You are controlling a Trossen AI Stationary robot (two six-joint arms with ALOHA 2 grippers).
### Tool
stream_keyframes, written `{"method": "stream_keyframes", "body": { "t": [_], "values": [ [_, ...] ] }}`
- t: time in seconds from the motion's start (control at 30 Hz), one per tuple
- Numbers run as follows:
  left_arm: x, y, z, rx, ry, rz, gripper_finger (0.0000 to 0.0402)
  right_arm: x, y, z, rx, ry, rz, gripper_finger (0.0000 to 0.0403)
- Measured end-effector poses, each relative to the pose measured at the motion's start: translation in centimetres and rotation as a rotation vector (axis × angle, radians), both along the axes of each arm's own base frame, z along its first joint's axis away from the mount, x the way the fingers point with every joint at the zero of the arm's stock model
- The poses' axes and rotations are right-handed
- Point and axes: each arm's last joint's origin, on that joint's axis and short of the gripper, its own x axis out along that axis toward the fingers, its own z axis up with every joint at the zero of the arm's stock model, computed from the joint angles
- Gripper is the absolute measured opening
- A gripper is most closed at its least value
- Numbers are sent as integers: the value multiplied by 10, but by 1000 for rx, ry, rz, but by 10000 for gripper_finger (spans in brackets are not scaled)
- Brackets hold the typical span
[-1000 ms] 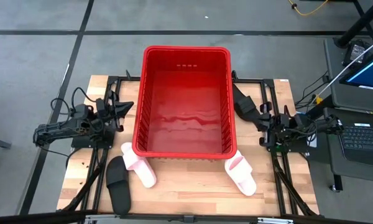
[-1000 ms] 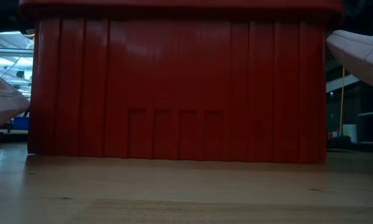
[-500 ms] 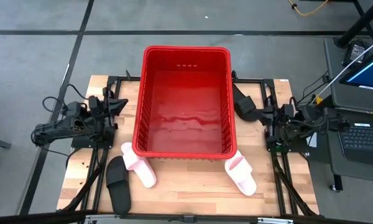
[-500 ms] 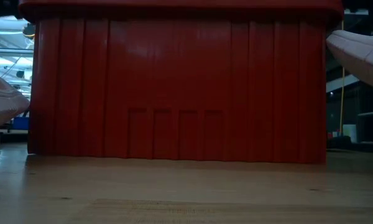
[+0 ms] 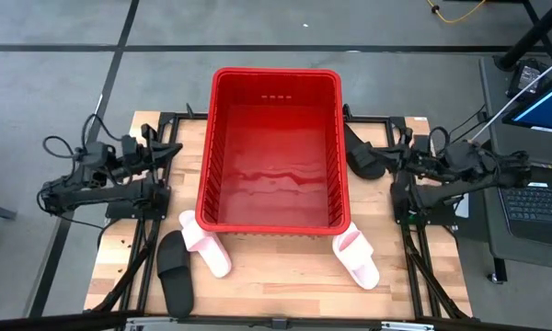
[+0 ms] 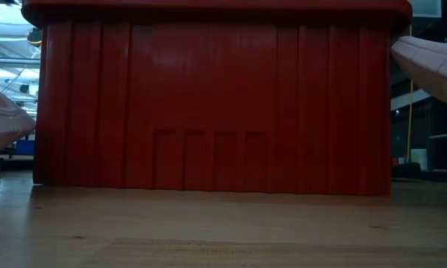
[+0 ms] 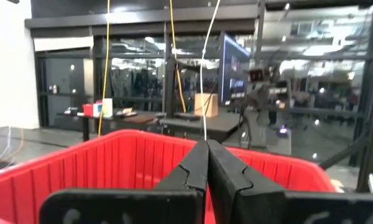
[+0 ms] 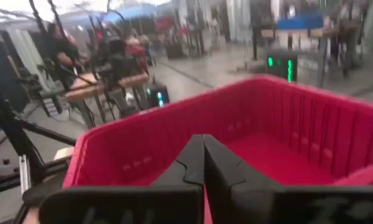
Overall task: Pick and place slides into bin
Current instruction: Put the left pink slide into the bin
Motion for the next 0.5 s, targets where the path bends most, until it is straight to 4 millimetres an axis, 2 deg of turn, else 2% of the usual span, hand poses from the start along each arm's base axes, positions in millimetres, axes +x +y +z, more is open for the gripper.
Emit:
{"method": "stream_keyframes", "body": {
  "t": [0.17,0.4,0.5],
  "values": [
    [2,1,-5,-10,52,17,2,8,0,16,50,97,-70,2],
    [2,2,-9,-23,92,59,1,-2,-5,38,294,213,-275,2],
    [2,2,-8,-23,90,60,3,-1,-5,42,311,298,-312,2]
  ]
}}
